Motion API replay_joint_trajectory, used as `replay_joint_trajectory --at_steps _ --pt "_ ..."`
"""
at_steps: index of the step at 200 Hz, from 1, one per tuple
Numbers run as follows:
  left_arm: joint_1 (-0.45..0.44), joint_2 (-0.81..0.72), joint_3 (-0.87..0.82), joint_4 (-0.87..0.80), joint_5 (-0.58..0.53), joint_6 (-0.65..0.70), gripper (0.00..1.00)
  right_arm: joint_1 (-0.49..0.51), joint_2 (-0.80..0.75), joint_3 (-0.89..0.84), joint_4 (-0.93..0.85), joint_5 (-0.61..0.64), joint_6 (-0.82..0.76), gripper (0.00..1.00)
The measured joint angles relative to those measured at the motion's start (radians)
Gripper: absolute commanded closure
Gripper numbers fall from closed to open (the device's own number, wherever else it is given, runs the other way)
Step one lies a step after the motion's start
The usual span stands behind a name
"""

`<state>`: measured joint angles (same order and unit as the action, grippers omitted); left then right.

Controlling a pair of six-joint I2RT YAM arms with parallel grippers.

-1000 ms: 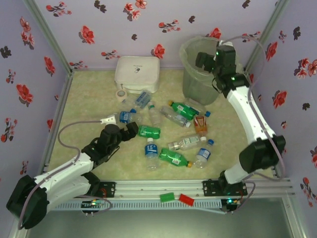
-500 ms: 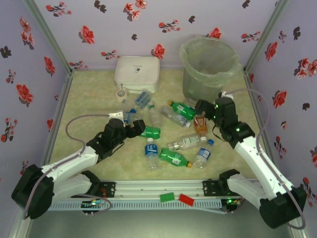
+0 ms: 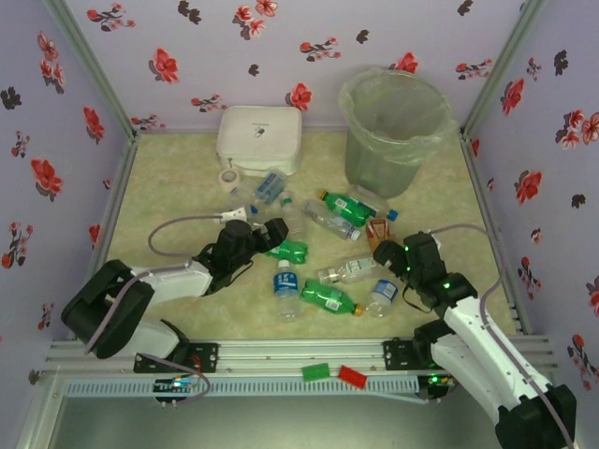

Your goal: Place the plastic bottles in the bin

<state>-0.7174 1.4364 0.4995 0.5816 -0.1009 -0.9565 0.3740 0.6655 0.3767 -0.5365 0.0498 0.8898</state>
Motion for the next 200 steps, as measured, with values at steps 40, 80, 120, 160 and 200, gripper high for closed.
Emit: replay_joint_trajectory --at_steps 40,80,120,160,200 --pt "0.012 0.006 0.048 0.017 0.001 0.023 0.00 0.000 -0.092 -0.087 -0.005 -0.055 0.083 0.01" --pt "0.018 0.004 0.081 0.016 0.000 0.050 0.00 0.000 -0.140 -0.118 -0.006 -0.066 0.133 0.09" --pt "0.018 -0.019 0.080 0.002 0.000 0.062 0.00 0.000 -0.140 -0.074 -0.087 -0.068 0.114 0.15" --pt "0.018 -0.069 0.046 0.001 0.000 0.069 0.00 0.007 -0.140 -0.036 -0.178 -0.066 0.103 0.25" --pt "0.018 -0.129 0.013 -0.013 -0.003 0.069 0.00 0.040 -0.126 -0.053 -0.161 -0.066 0.129 0.27"
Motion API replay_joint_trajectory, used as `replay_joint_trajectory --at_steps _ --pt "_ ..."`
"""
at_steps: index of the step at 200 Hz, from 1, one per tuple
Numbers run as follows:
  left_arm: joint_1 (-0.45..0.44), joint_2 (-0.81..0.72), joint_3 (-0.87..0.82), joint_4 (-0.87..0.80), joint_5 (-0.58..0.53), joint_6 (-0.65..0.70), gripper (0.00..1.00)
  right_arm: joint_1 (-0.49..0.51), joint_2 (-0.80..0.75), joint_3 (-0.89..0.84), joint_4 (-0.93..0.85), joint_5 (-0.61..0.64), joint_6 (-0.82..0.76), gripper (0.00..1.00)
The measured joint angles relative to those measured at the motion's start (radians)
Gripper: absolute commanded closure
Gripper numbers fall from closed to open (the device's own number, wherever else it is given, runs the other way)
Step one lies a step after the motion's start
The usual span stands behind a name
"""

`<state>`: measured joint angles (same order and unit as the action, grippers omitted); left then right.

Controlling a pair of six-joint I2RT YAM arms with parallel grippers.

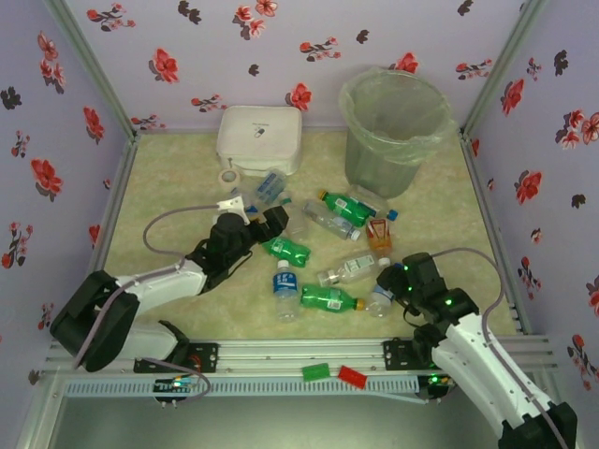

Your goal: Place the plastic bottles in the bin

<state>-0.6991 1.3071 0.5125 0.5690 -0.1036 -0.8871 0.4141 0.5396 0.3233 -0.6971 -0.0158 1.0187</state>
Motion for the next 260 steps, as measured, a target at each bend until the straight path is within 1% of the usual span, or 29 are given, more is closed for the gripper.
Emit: replay_joint_trajectory --at_steps 46,60,78,97,115,143,164,191,223,260 --pt "0.000 -0.084 -0.017 -0.031 -0.009 0.006 0.00 0.045 0.087 -0.044 0.084 0.001 0.030 0.27" --pt "0.000 -0.099 -0.026 -0.036 -0.017 0.007 0.00 0.052 0.116 -0.043 0.098 0.010 0.030 0.31" --pt "0.000 -0.105 -0.034 -0.051 -0.027 0.007 0.00 0.056 0.129 -0.041 0.094 0.022 0.029 0.40" --pt "0.000 -0.105 -0.040 -0.074 -0.035 0.007 0.00 0.058 0.129 -0.038 0.086 0.028 0.029 0.46" --pt "0.000 -0.105 -0.041 -0.083 -0.038 0.003 0.00 0.058 0.128 -0.036 0.104 0.032 0.023 0.49" --pt "0.000 -0.104 -0.041 -0.084 -0.038 0.003 0.00 0.060 0.145 -0.009 0.128 0.047 0.003 0.50" --pt "0.000 -0.105 -0.041 -0.085 -0.039 0.007 0.00 0.059 0.196 0.093 0.129 0.081 -0.045 0.50" --pt "0.000 -0.130 -0.040 -0.131 -0.039 0.028 0.00 0.046 0.289 0.289 0.140 0.109 -0.143 0.50" --pt "0.004 -0.185 -0.035 -0.205 -0.057 0.076 0.00 0.014 0.436 0.548 0.157 0.093 -0.262 0.50" --pt "0.005 -0.207 -0.035 -0.237 -0.080 0.086 0.00 0.005 0.552 0.784 0.215 0.038 -0.349 0.51"
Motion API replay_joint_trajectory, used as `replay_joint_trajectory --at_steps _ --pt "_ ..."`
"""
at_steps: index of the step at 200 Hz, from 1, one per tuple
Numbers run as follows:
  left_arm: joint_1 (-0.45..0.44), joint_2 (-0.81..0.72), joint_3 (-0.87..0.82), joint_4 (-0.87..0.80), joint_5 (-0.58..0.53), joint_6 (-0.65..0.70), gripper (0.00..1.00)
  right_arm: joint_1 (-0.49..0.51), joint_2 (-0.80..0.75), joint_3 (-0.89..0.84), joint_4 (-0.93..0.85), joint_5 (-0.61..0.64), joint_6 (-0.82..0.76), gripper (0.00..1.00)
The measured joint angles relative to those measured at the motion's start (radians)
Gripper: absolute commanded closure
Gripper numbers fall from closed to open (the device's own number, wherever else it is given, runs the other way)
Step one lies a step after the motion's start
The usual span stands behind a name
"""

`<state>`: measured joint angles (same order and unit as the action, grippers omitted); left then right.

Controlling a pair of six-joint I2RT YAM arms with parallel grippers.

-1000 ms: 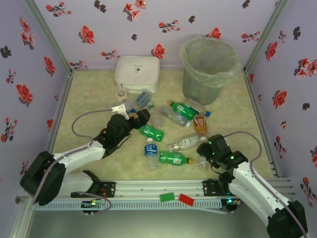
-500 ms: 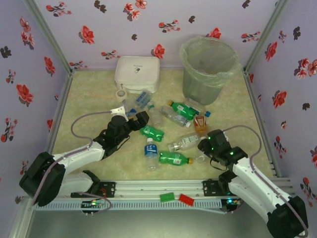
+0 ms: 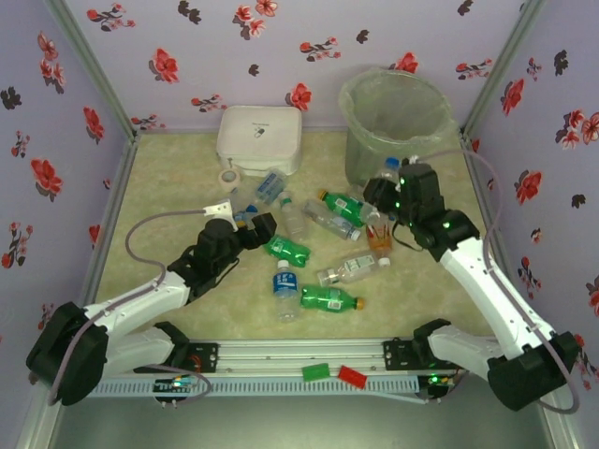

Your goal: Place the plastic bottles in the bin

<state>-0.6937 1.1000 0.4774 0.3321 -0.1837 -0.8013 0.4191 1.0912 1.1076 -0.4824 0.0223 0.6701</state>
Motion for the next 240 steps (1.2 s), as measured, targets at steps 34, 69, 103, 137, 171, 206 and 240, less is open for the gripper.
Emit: replay_joint_trajectory --at_steps 34,69,103,137,171,206,240 --pt "0.000 0.000 -0.002 -0.005 0.000 -0.004 0.00 -0.014 0.107 0.216 0.053 -0.066 -0.063 0.51" --pt "0.000 -0.001 -0.002 -0.007 0.000 -0.012 0.00 -0.095 0.260 0.468 0.069 -0.117 -0.129 0.51" --pt "0.000 -0.023 -0.002 -0.046 0.000 -0.024 0.00 -0.191 0.417 0.651 0.074 -0.132 -0.167 0.51" --pt "0.000 -0.036 0.005 -0.122 0.012 -0.035 0.00 -0.240 0.580 0.779 0.069 -0.127 -0.191 0.51" --pt "-0.002 -0.035 0.051 -0.213 0.041 -0.025 0.00 -0.249 0.741 0.917 0.019 -0.105 -0.229 0.49" --pt "-0.016 -0.022 0.128 -0.296 0.063 -0.003 0.00 -0.249 0.848 0.969 -0.031 -0.097 -0.256 0.42" --pt "-0.027 0.009 0.173 -0.365 0.069 -0.003 0.00 -0.249 0.911 0.969 -0.071 -0.097 -0.267 0.23"
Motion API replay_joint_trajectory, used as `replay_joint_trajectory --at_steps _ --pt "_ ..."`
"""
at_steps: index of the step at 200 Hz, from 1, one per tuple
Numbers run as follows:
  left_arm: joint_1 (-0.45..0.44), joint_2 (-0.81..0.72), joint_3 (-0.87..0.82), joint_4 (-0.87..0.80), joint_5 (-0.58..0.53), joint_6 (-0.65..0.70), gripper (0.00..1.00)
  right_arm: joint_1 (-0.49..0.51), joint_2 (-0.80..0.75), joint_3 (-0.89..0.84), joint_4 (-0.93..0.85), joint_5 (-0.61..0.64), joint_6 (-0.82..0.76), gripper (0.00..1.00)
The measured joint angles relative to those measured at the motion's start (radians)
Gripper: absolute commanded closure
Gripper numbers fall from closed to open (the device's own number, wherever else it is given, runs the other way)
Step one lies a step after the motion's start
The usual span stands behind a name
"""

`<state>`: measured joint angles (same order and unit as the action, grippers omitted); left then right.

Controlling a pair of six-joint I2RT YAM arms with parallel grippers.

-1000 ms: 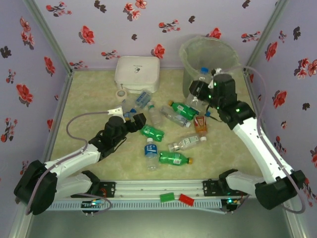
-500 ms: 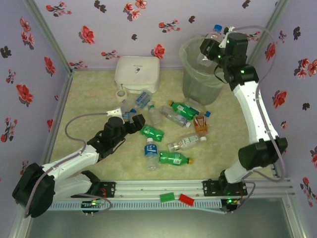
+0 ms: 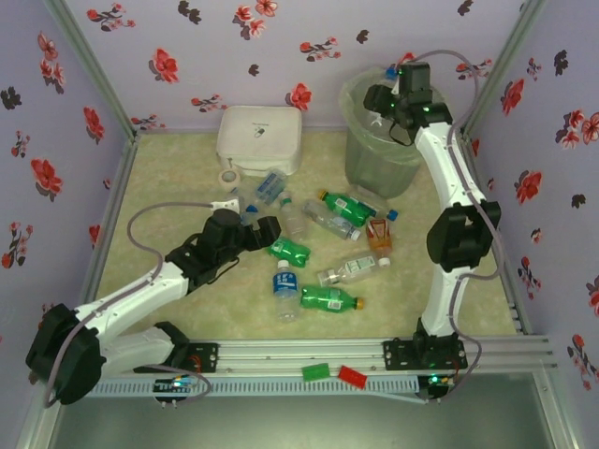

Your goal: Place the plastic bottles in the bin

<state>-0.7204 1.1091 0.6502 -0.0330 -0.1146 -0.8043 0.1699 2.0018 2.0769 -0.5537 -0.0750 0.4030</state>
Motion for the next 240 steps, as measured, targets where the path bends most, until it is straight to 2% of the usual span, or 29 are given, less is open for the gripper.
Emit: replay_joint_trajectory --at_steps 12,18,21,80,127,154,180,219,240 --pt "-0.005 0.009 0.008 -0.014 0.003 0.000 0.00 0.000 0.008 0.000 -0.014 0.000 -0.008 0.13" --pt "-0.009 0.011 0.010 -0.018 0.003 0.000 0.00 0.000 0.008 0.000 -0.020 0.003 -0.010 0.03" --pt "-0.010 0.011 0.010 -0.019 0.004 -0.001 0.00 0.000 0.008 0.000 -0.021 0.005 -0.006 0.01" --pt "-0.042 0.013 0.011 -0.048 0.004 -0.005 0.00 0.000 -0.053 0.020 -0.051 0.045 -0.037 0.00" --pt "-0.080 0.011 0.020 -0.121 0.003 0.003 0.00 0.038 -0.349 -0.211 -0.032 0.055 -0.055 0.00" --pt "-0.110 0.002 0.040 -0.195 -0.016 0.009 0.00 0.134 -0.533 -0.362 0.001 0.068 -0.066 0.00" --pt "-0.175 -0.005 0.045 -0.254 -0.052 0.019 0.00 0.257 -0.694 -0.562 0.071 0.080 -0.061 0.00" --pt "-0.308 -0.005 0.030 -0.297 -0.115 0.012 0.00 0.464 -0.782 -0.768 0.090 0.169 -0.032 0.00" --pt "-0.376 -0.005 0.015 -0.301 -0.143 -0.012 0.00 0.539 -0.815 -0.886 0.098 0.241 0.027 0.00"
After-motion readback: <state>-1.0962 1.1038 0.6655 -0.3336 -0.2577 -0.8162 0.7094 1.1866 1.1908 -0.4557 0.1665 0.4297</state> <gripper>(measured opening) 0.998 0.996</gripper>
